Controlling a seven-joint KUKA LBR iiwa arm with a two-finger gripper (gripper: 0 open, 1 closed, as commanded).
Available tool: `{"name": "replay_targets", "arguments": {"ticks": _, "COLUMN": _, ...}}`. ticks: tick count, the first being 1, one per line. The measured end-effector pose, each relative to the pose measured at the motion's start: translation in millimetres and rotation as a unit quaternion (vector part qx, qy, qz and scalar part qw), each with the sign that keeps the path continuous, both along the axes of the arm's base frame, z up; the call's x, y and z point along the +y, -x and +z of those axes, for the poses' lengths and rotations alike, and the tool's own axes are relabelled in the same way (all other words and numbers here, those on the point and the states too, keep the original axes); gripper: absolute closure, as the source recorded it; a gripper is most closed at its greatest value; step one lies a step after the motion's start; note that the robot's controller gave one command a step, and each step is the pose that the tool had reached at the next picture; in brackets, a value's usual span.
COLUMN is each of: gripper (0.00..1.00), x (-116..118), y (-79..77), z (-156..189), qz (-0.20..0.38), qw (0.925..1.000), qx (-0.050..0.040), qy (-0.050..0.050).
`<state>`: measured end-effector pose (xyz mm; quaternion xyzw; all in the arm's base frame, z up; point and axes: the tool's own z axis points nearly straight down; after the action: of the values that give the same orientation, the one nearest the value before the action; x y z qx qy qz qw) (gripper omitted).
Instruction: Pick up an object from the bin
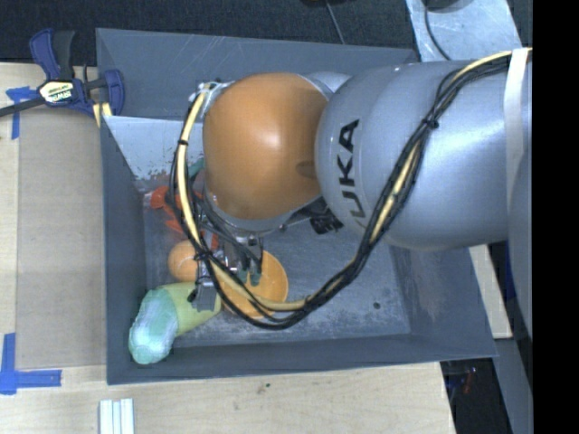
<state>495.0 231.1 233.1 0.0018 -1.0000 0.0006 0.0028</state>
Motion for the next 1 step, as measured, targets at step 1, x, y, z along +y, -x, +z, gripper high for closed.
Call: {"name": "replay_targets", "arguments": {"ticks": 1, "gripper": 0.0, "x": -1.3, "y": -2.0, "z": 4.8, "qz": -0.003, "qw": 1.0, "qx": -0.0039, "qy": -0.001}}
